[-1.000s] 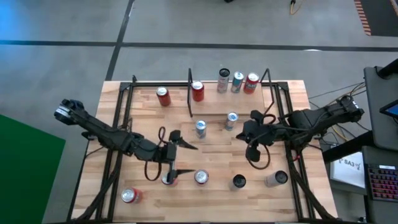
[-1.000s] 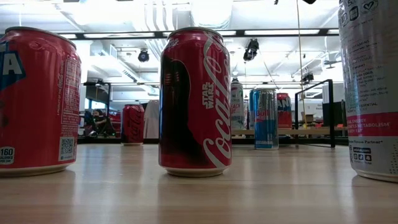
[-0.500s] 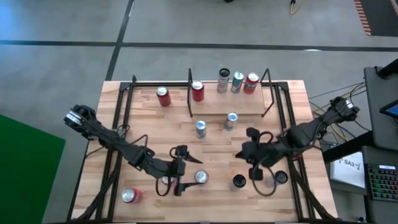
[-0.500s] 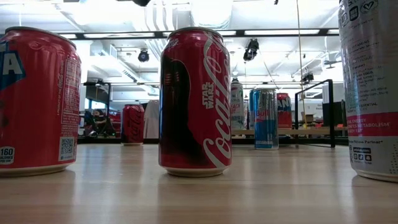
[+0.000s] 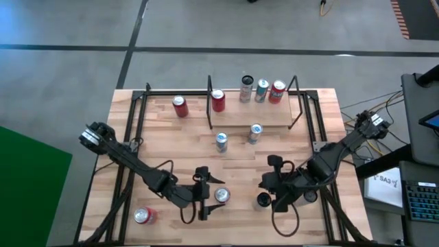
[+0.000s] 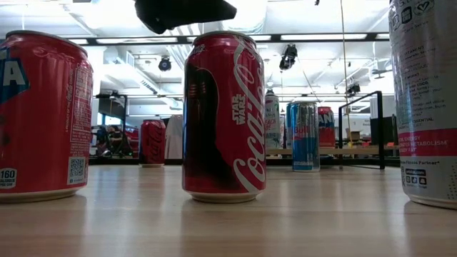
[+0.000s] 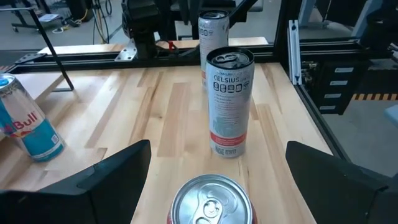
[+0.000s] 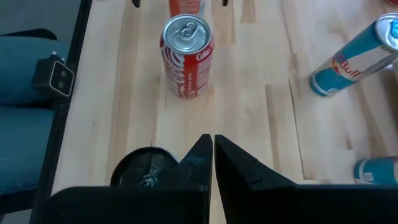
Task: Place canned beverage on shelf
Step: Put the red and white soda can on the shelf
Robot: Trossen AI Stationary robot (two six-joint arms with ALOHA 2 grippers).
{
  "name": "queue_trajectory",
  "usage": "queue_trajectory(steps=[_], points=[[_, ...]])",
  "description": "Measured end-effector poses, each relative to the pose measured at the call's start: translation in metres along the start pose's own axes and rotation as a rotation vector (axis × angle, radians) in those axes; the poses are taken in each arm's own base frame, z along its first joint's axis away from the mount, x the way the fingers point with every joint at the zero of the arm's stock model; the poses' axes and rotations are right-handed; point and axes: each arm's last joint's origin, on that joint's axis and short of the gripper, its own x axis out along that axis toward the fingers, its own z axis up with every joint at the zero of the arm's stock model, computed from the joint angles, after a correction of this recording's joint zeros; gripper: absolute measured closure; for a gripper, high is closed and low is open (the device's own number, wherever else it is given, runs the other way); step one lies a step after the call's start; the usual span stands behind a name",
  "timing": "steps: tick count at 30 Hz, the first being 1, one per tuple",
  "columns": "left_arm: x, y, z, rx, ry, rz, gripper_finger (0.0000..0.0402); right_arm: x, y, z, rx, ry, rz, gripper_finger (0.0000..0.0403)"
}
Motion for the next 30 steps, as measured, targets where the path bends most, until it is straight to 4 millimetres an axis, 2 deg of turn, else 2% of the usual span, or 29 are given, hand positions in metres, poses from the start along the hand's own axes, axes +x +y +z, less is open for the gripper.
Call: queue_trajectory(steps=[7, 18, 23, 27, 30], points=[[0.0001, -0.0009, 0.004, -0.002, -0.004, -0.001, 0.0043, -0.0004, 0.002, -0.0002, 0.002, -0.006, 0.005, 0.0394], [0.0001, -0.0036, 0.0036, 0.063, 0.022, -0.109, 0.0042, -0.0006, 0.0016, 0.0001, 0.009, -0.015, -0.007, 0.0394], [0.0008, -0.0006, 0.0044, -0.015, 0.005, -0.022, 0.0042, -0.0008, 0.0016, 0.0002, 0.023, -0.016, -0.006, 0.0394], [0.0015, 0.002, -0.0009, 0.046, 0.053, -0.008, 0.0042, -0.0008, 0.0016, 0.0003, 0.033, -0.018, -0.009, 0.0394], [0.0034, 0.0045, -0.0024, 0.016, 0.067, -0.001, 0.0042, -0.0007, 0.0014, 0.0003, 0.036, -0.02, -0.012, 0.0394]])
